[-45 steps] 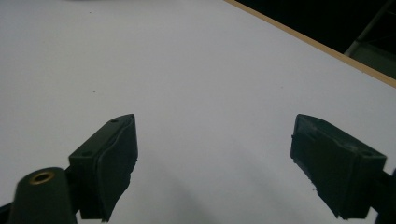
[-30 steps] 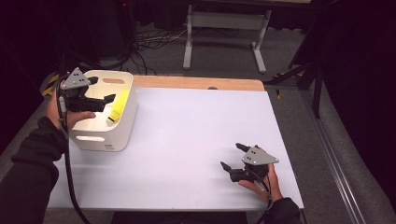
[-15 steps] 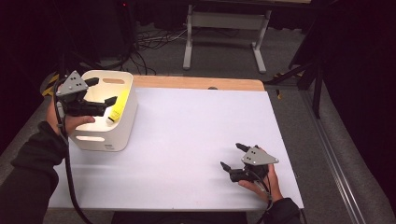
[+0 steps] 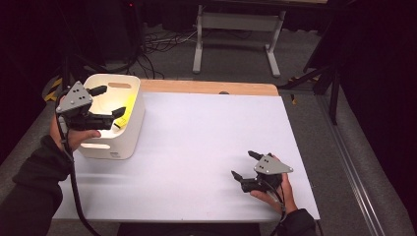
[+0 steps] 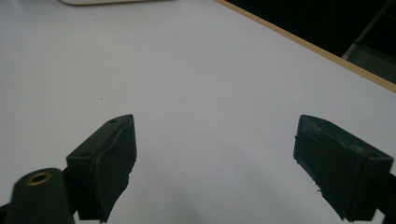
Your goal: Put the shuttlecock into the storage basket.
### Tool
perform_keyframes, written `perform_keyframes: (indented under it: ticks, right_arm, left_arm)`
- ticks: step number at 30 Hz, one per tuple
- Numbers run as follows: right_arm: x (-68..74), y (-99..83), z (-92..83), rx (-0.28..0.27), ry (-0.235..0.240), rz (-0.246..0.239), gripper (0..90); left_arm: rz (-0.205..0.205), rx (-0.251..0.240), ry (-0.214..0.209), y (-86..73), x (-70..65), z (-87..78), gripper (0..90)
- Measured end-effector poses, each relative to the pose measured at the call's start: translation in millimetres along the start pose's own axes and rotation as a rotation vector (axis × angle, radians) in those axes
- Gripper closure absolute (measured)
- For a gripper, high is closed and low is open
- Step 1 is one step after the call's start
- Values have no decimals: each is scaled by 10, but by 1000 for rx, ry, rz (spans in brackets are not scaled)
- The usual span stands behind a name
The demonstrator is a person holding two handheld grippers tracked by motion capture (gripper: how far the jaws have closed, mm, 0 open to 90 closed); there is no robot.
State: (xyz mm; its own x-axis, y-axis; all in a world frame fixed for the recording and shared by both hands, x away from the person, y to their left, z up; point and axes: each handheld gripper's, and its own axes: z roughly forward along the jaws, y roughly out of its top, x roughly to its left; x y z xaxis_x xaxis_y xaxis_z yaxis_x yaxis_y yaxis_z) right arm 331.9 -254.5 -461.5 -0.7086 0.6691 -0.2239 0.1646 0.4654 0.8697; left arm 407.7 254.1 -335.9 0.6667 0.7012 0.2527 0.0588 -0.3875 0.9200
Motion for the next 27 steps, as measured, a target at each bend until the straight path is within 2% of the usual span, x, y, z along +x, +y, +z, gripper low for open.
perform_keyframes:
  ticks: [3,9,16,27]
  right_arm:
    - [-4,1,-4,0,-3,4,142]
    - [3,2,-3,-1,-1,3,139]
    - [15,16,-14,-7,2,0,134]
    - [28,30,-23,-13,-1,-1,127]
  left_arm:
    - [-11,-27,-12,-11,-26,-21,154]
    - [-19,-43,-23,-41,-82,-29,146]
    - [6,-62,-41,-25,-200,-62,129]
    - [8,-100,-80,-45,-406,-50,98]
